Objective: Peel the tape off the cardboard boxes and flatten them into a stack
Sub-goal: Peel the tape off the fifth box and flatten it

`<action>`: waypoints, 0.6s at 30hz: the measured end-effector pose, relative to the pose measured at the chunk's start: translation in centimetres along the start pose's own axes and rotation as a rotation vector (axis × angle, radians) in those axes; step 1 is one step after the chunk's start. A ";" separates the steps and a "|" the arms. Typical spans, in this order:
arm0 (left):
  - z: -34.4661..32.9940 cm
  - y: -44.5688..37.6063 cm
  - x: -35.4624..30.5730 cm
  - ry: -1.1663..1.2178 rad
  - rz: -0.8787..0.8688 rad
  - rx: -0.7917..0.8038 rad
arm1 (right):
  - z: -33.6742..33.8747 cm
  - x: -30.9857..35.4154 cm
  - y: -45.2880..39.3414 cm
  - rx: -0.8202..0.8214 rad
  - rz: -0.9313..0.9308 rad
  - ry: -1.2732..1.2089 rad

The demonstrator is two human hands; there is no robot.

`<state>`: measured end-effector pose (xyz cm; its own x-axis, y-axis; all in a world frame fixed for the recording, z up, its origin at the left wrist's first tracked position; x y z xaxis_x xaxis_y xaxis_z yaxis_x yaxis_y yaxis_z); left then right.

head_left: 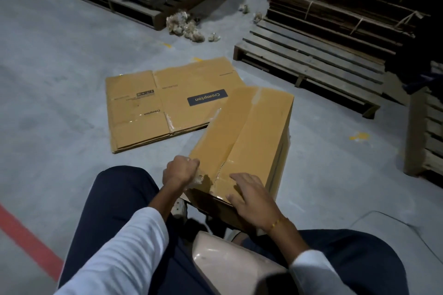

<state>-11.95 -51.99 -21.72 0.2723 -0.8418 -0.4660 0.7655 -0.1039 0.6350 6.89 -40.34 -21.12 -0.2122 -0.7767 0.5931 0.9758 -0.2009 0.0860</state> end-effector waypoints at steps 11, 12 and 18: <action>-1.8 -1.6 0.8 -0.263 -0.351 -0.049 | -2.5 -0.5 -6.5 0.247 0.259 0.514; -2.0 -1.4 0.4 -0.284 -0.368 -0.078 | -1.6 -0.3 -6.6 0.170 0.325 0.543; -2.4 0.4 -1.0 -0.523 -0.371 -0.019 | 7.0 1.6 -5.5 0.155 0.262 0.657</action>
<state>-10.53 -49.88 -22.49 -0.3294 -0.8992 -0.2879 0.7655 -0.4328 0.4761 1.53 -36.30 -15.03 0.0899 -0.9959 0.0102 0.9848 0.0904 0.1486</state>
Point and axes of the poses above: each hand's wrist, its own y-axis away from the middle knuckle, its own z-axis out of the back of the hand, x = y × z, the point moved 2 cm from there along -y, towards the middle knuckle, and after that the axes turned 11 degrees about z, right-handed, at the moved point
